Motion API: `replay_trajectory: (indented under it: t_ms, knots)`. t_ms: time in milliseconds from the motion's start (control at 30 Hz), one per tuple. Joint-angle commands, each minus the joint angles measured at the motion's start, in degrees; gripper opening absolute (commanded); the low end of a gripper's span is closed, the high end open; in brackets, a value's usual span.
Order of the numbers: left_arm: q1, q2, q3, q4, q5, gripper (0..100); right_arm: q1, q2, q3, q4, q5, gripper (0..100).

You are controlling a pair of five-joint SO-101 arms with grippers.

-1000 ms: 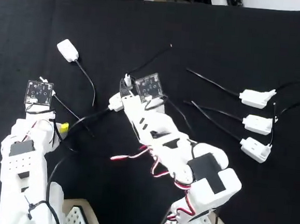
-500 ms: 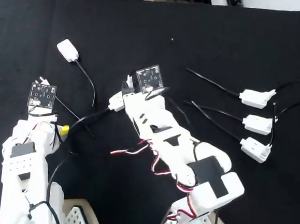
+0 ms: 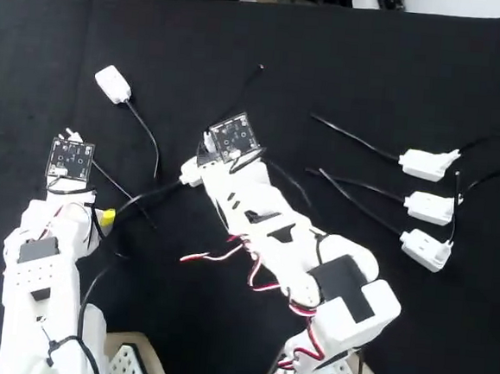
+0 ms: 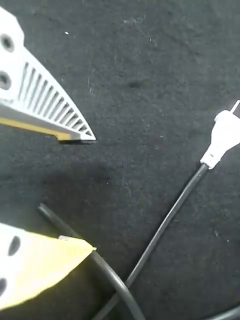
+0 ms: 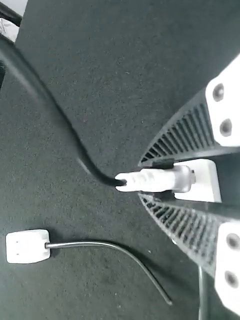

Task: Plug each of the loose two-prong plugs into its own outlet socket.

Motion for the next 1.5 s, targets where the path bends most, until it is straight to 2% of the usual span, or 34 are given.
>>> replay_trajectory:
  t_ms: [0, 100, 233, 400, 767, 1000, 1467]
  knots:
    - [0.0, -0.9, -0.2, -1.2, -0.3, 30, -1.0, -0.5, -1.2, 0.1, 0.4, 1.2]
    - [0.0, -0.9, -0.2, -1.1, -0.3, 30, -1.0, -0.5, -1.1, 0.1, 0.9, 1.2]
    - [0.0, -0.9, -0.1, -1.1, -0.3, 30, -1.5, 0.0, -0.6, 0.2, 7.6, 1.2]
    - [0.0, -0.9, -0.1, -1.1, -0.3, 30, -1.0, -0.5, 0.7, 0.1, 11.5, 1.2]
    - [0.0, -0.9, -0.1, -1.1, -0.3, 30, -0.7, -0.6, 0.7, 0.4, 11.4, 2.1]
    - [0.0, -0.9, -0.1, -1.1, -0.3, 30, -0.7, -1.9, 1.8, 0.4, 11.3, 20.0]
    - [0.0, -0.9, -0.1, -1.1, -0.3, 30, -1.1, -5.8, 4.3, 0.4, 9.8, 19.8]
